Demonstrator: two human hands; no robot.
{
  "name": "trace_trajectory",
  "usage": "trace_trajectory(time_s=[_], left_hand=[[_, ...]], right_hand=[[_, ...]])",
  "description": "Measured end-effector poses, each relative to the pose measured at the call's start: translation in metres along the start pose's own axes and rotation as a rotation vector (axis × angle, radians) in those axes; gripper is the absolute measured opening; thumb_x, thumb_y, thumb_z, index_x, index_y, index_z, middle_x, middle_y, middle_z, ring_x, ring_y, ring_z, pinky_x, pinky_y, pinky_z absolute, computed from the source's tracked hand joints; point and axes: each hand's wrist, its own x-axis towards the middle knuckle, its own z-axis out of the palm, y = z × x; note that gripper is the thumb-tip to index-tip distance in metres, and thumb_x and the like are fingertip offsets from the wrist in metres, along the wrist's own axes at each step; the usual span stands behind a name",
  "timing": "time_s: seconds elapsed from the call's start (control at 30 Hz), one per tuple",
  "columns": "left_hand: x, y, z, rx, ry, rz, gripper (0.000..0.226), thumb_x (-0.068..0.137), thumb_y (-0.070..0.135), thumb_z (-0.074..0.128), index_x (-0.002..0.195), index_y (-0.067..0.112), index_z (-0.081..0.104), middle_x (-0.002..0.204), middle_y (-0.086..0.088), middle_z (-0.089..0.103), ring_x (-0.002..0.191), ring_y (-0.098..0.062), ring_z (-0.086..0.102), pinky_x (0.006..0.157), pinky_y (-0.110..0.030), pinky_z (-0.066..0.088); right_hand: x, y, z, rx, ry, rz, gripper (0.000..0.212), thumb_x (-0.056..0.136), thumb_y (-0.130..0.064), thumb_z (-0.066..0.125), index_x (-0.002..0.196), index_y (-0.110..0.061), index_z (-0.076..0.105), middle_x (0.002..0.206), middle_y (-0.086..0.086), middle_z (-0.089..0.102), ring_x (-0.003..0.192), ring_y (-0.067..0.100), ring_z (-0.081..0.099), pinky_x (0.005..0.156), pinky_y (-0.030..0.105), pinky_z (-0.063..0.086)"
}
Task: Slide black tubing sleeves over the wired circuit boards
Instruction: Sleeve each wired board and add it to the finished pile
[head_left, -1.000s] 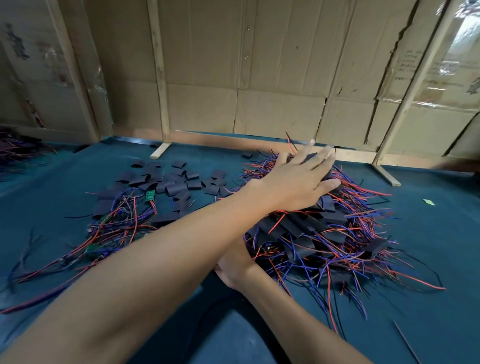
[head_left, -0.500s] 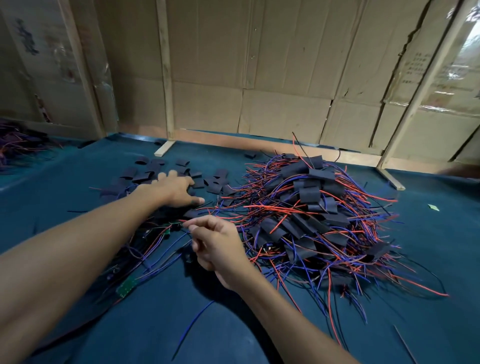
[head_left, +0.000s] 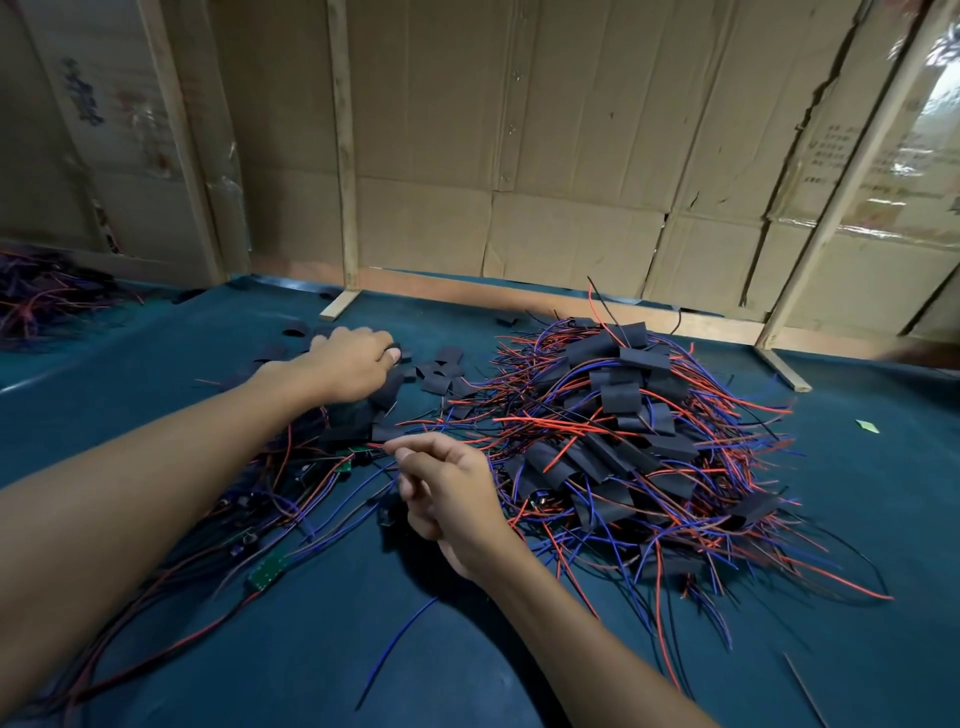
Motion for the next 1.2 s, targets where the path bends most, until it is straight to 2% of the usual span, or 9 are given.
trace_trajectory(time_s=[0.2,0.3,0.5,0.6,0.67,0.77,0.83,1.0,1.2], left_hand=[[-0.068,0.028,-0.009,-0.327,0.280,0.350,0.027,0.099,0.029,0.058,0.121,0.023,0.072,0.091,-0.001,0.051,0.087,-0.019,0.054,0.085,-0.037,0.046],[-0.105,0.043,0.001,-0.354,0.311,0.396,0.019,0.096,0.018,0.062,0.109,0.014,0.077,0.085,-0.004,0.053,0.075,-0.020,0.056,0.073,-0.036,0.049],[-0.131,0.040,0.005,-0.728,0.114,0.289,0.044,0.093,0.012,0.069,0.134,0.026,0.063,0.102,0.010,0.067,0.097,0.001,0.062,0.091,-0.012,0.042],[-0.135,0.029,-0.012,-0.937,0.022,0.211,0.045,0.094,0.016,0.068,0.133,0.034,0.060,0.103,0.010,0.074,0.097,0.002,0.065,0.088,-0.015,0.047],[-0.138,0.007,-0.031,-0.673,-0.016,0.063,0.032,0.091,0.038,0.069,0.121,0.041,0.060,0.097,0.011,0.071,0.090,-0.002,0.066,0.079,-0.024,0.050],[-0.158,-0.022,-0.047,0.055,-0.432,-0.082,0.056,0.063,0.080,0.067,0.103,0.043,0.053,0.091,0.020,0.058,0.084,0.000,0.057,0.078,-0.026,0.050],[-0.174,-0.018,-0.040,0.234,-0.550,-0.158,0.062,0.057,0.081,0.069,0.098,0.040,0.047,0.087,0.019,0.050,0.081,-0.002,0.052,0.065,-0.022,0.043],[-0.177,-0.005,-0.026,0.134,-0.463,-0.140,0.045,0.076,0.047,0.078,0.112,0.035,0.055,0.089,0.012,0.048,0.094,-0.011,0.056,0.069,-0.022,0.044],[-0.153,-0.004,-0.047,0.035,-0.288,-0.113,0.021,0.081,0.041,0.062,0.097,0.030,0.071,0.083,0.006,0.070,0.075,-0.007,0.064,0.066,-0.024,0.052]], right_hand=[[0.001,0.004,0.006,0.014,0.239,-0.281,0.034,0.100,-0.024,0.064,0.131,-0.014,0.056,0.098,0.000,0.064,0.067,0.014,0.064,0.037,0.024,0.043],[0.002,0.004,0.004,0.031,0.177,-0.315,0.027,0.101,-0.028,0.061,0.115,-0.007,0.070,0.091,0.009,0.067,0.067,0.019,0.062,0.042,0.026,0.048],[0.003,0.004,0.001,0.140,0.113,-0.248,0.029,0.094,-0.029,0.063,0.111,-0.010,0.077,0.097,0.014,0.076,0.064,0.019,0.059,0.053,0.025,0.051],[0.005,0.002,-0.001,0.193,0.152,-0.210,0.029,0.099,-0.018,0.061,0.118,0.000,0.071,0.102,0.018,0.074,0.066,0.020,0.064,0.052,0.024,0.050],[0.004,0.001,-0.002,0.228,0.175,-0.177,0.029,0.098,-0.017,0.062,0.120,0.001,0.070,0.096,0.016,0.073,0.067,0.019,0.066,0.050,0.024,0.051],[0.005,-0.001,-0.002,0.246,0.188,-0.167,0.033,0.097,-0.014,0.064,0.125,0.003,0.066,0.088,0.011,0.070,0.065,0.019,0.065,0.049,0.024,0.051],[0.007,0.000,-0.003,0.252,0.193,-0.169,0.032,0.097,-0.013,0.064,0.124,0.002,0.067,0.088,0.012,0.069,0.067,0.020,0.066,0.049,0.025,0.052],[0.008,-0.002,-0.004,0.259,0.175,-0.162,0.022,0.100,-0.014,0.060,0.090,-0.001,0.075,0.090,0.016,0.067,0.069,0.022,0.068,0.049,0.028,0.055],[0.009,-0.002,-0.003,0.325,0.167,-0.144,0.023,0.103,-0.007,0.051,0.089,0.004,0.067,0.096,0.021,0.063,0.080,0.029,0.073,0.052,0.034,0.058]])
